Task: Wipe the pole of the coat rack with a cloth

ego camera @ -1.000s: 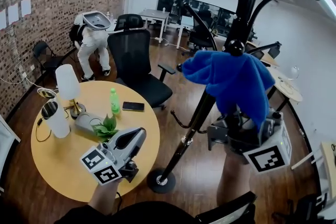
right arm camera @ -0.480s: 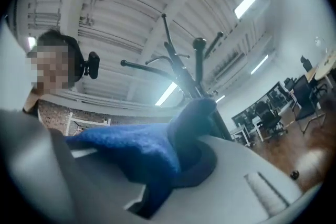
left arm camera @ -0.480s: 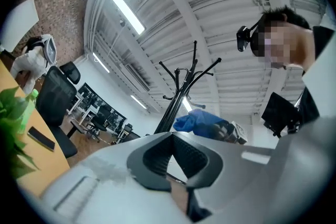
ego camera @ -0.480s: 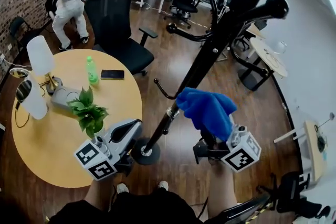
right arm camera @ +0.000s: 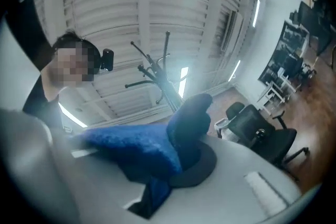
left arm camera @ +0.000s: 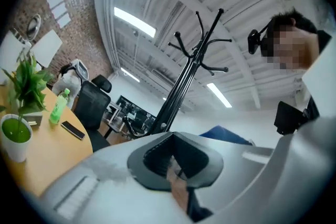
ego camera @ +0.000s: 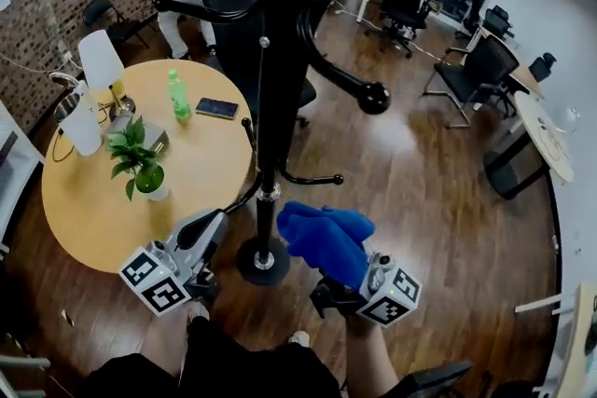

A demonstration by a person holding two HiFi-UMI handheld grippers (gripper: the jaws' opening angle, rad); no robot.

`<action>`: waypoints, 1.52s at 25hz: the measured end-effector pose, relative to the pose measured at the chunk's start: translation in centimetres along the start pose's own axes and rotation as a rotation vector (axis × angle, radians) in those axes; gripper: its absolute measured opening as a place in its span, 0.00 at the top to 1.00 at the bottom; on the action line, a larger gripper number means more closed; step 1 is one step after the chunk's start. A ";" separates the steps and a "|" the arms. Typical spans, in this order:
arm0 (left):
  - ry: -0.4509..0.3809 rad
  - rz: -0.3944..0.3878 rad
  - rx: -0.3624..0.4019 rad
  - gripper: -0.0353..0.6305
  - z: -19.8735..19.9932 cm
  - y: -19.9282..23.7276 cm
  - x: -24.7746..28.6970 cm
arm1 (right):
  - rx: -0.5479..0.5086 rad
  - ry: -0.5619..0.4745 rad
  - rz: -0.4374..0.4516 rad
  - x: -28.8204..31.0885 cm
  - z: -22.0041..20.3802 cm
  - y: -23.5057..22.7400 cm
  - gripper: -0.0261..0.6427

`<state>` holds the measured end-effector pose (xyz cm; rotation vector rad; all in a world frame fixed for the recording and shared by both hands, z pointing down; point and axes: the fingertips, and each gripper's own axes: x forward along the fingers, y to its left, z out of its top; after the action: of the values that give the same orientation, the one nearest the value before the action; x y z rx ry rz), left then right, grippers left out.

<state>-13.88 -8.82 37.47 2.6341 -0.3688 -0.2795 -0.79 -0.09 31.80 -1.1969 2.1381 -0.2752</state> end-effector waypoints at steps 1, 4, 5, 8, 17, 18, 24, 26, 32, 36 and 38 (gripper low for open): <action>-0.003 0.033 0.004 0.95 -0.8 -0.8 0.3 | 0.025 0.035 -0.005 -1.1 -0.4 -1.0 0.93; 0.002 0.126 0.038 0.95 -1.5 -2.8 0.7 | 0.022 0.150 -0.048 -3.0 -1.3 -3.3 0.93; -0.008 0.150 0.044 0.95 -1.3 -3.2 0.5 | 0.002 0.188 -0.052 -3.3 -1.6 -3.7 0.93; -0.040 0.223 0.067 0.95 -0.6 -3.3 -0.6 | -0.121 0.321 -0.054 -3.7 -4.1 -5.0 0.93; -0.002 0.256 0.046 0.95 -9.7 2.3 -2.1 | -0.434 0.497 -0.074 -1.7 -13.1 -12.7 0.93; -0.014 0.236 0.063 0.95 -10.5 3.1 -1.9 | -0.466 0.464 -0.066 -0.9 -13.4 -13.3 0.93; -0.141 0.123 0.202 0.95 -15.1 6.9 -2.5 | -0.502 0.173 0.112 0.6 -14.7 -13.3 0.93; -0.183 0.090 0.260 0.95 -16.9 8.0 -3.2 | -0.591 0.148 0.155 -0.2 -17.3 -13.7 0.93; -0.270 0.048 0.386 0.95 -24.2 11.1 -5.9 | -0.733 0.132 0.165 -4.7 -28.1 -18.3 0.93; -0.260 0.063 0.384 0.95 -28.2 12.8 -7.1 | -0.743 0.157 0.157 -7.6 -34.3 -21.6 0.93; -0.240 0.068 0.364 0.95 -29.7 13.3 -7.2 | -0.706 0.181 0.157 -9.0 -36.8 -23.1 0.93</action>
<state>-15.83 -5.70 70.58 2.9409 -0.6401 -0.5552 -5.31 -10.47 74.69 -1.3972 2.5700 0.5039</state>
